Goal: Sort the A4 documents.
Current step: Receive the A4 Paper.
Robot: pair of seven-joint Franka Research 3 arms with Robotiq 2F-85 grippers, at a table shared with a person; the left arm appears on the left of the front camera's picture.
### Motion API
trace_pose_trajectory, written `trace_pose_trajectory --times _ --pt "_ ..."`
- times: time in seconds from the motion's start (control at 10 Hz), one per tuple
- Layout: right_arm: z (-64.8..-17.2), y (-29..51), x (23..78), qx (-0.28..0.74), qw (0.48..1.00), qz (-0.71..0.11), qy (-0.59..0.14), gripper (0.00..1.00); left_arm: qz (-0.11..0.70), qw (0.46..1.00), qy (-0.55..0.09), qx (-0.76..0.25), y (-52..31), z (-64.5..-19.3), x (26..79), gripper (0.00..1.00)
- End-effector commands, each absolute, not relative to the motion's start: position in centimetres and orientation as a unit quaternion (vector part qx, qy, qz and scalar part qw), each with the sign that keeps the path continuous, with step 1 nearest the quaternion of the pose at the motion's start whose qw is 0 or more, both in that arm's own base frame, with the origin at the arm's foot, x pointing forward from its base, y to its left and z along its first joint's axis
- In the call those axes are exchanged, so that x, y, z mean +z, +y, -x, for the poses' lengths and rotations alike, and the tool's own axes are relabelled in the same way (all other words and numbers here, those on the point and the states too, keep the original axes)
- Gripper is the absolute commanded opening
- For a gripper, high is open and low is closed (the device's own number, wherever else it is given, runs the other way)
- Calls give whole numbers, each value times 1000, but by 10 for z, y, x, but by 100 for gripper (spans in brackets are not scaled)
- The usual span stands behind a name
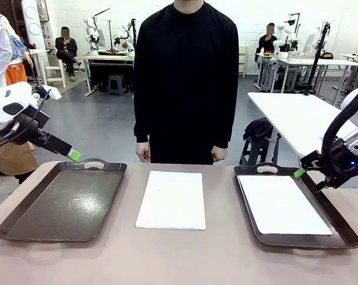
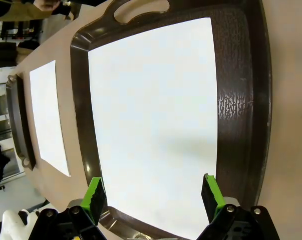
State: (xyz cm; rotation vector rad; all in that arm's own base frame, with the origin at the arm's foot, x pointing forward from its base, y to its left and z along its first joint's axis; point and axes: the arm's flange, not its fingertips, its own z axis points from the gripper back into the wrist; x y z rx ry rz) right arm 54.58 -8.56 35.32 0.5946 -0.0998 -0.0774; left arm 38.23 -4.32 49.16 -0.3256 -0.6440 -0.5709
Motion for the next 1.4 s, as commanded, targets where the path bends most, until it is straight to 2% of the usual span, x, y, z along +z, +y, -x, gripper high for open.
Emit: trace_pose_trajectory --times 0.0,0.5,0.7,1.0,1.3 --pt "-546 -85 353 -36 954 -292 -50 100 161 895 -311 -275 -41 -383 490 100" --pt "-546 -86 353 -38 954 -293 -49 100 161 895 -311 -275 -41 -383 490 100" --pt "-515 -71 388 119 932 -304 -155 100 161 895 -311 -275 -41 -383 490 100" --pt "-493 -28 431 304 862 -328 -238 100 161 895 -311 -275 -41 -383 490 100" --pt "-477 2 460 458 788 -279 -302 100 161 895 -311 -275 -41 -383 490 100"
